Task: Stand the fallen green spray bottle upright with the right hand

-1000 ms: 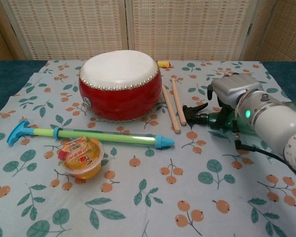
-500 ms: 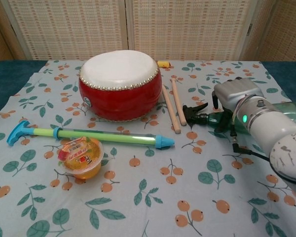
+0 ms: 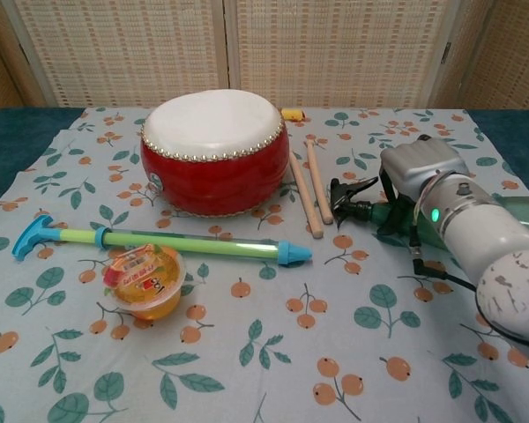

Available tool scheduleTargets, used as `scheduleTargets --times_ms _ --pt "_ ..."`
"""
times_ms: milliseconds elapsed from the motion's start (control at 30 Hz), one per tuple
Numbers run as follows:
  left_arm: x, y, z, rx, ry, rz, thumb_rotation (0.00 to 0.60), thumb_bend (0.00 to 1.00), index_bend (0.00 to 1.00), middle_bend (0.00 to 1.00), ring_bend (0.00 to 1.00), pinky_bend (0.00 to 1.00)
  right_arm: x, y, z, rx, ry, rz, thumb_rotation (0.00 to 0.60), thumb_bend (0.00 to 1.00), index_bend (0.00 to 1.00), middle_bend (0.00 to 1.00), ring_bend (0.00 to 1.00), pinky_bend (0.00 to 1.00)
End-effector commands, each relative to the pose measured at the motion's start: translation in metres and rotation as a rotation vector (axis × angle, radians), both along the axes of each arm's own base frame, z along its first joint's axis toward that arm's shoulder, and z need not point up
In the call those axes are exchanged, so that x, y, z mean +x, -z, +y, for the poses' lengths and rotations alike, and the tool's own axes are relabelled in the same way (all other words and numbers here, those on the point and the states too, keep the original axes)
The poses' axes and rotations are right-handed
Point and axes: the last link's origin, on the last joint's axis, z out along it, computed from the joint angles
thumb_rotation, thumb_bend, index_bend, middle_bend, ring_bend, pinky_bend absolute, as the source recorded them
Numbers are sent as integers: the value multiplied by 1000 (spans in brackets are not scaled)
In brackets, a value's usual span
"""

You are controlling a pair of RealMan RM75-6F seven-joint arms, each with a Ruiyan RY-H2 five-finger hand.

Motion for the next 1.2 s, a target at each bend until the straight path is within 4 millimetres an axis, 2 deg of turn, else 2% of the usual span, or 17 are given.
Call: scheduleTargets --times_ms 33,233,333,567,667,767,933,1033,1200 --pt "0 0 0 -2 0 -2 600 220 0 0 0 6 1 -4 1 -13 -11 -10 600 20 679 572 234 2" --pt "0 1 0 -6 2 -4 600 222 0 0 0 6 5 -15 2 -31 -31 -33 600 51 686 577 236 3" --pt "0 1 1 -8 0 -4 600 223 0 0 0 5 13 -35 7 -67 -69 -108 600 62 691 581 236 3" --pt "1 5 1 -27 3 -10 600 222 0 0 0 6 31 -99 25 -202 -202 -343 600 71 717 598 261 22" --pt "2 6 1 -26 7 -13 600 222 0 0 0 5 32 -125 36 -248 -238 -427 600 77 724 603 266 26" --pt "3 7 1 -24 10 -16 600 223 0 0 0 6 24 -143 46 -291 -261 -502 600 85 731 609 273 32" --pt "7 8 2 -7 28 -34 600 222 0 0 0 6 6 -155 60 -367 -319 -672 600 92 731 609 287 46" --pt "11 9 1 8 51 -59 600 222 0 0 0 6 -6 -154 66 -419 -357 -767 600 92 732 610 291 55" --pt "13 13 0 13 71 -62 600 224 0 0 0 6 -22 -146 66 -511 -445 -1025 600 92 733 612 294 62"
